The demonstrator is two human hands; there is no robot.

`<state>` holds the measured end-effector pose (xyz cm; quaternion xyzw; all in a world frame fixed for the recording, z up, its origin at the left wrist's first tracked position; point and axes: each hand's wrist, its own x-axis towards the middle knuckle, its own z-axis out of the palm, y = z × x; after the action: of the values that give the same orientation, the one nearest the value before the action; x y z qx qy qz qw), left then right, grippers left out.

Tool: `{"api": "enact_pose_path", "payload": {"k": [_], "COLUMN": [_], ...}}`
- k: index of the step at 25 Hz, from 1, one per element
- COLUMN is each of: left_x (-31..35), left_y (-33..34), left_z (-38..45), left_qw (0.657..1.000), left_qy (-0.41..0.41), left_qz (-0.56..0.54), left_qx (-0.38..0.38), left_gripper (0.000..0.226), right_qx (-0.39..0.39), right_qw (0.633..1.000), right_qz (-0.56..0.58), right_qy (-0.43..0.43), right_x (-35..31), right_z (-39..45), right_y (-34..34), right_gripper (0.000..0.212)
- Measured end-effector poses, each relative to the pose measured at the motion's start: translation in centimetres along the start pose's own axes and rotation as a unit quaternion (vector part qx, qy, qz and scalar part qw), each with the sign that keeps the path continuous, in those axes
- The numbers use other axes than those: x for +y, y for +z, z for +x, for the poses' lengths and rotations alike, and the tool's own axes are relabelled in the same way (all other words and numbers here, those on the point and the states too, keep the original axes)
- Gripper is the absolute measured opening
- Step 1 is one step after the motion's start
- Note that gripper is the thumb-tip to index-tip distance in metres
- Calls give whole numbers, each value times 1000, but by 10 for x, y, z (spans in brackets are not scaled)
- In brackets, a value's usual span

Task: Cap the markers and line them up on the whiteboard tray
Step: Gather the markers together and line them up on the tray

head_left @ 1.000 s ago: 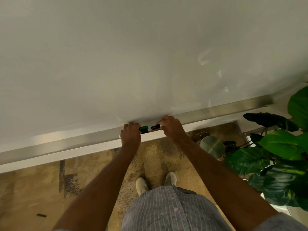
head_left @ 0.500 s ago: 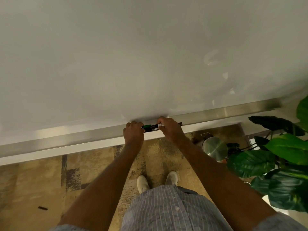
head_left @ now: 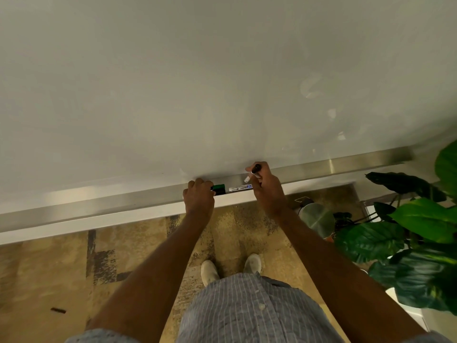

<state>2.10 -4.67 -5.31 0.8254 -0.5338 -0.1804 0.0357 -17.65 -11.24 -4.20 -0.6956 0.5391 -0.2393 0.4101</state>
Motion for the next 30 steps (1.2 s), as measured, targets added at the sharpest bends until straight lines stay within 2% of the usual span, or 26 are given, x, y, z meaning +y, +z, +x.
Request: {"api": "enact_pose_path", "payload": {"k": [2,4,7,9,12,16,20,22,25,30], "left_x": [-1,-1,-1,-1,-2,-3,-2,-1,-1,-7], "left_y": [0,0,0,1,1,2,2,2,0,-5], "left_z": [0,0,0,0,0,0,-1,-1,-2,-3], "left_qw": [1000,1000,1000,1000,1000,1000,1000,999,993,991], "left_qy": [-1,-2,-5,-4,-1,0,-15,-46,-94,-92], "left_qz": [-3,-3,-9,-8,-7,-10,-5,-7,-74,-100], "left_qx": [0,1,0,0,4,9,10,9,-6,-13], "left_gripper": [27,27,27,27,27,27,27,27,29,29], "right_qx": [20,38,40,24,-28,-37,-55,-35,-1,-7], "right_qw": [994,981,970,981,996,984,975,971,963,968], "right_qz": [102,171,185,128,5,-168,-212,-233,-264,-241], "right_qy": [34,86,152,145,87,45,28,36,59,71], "right_x": [-2,1,8,14,17,15,12,11,9,0], "right_z": [2,6,9,12,14,18,19,15,9,8], "right_y": [3,4,-2,-10,-18,-17,-12,-8,1,19], "right_gripper": [13,19,23,24,15,25,25,25,28,31]}}
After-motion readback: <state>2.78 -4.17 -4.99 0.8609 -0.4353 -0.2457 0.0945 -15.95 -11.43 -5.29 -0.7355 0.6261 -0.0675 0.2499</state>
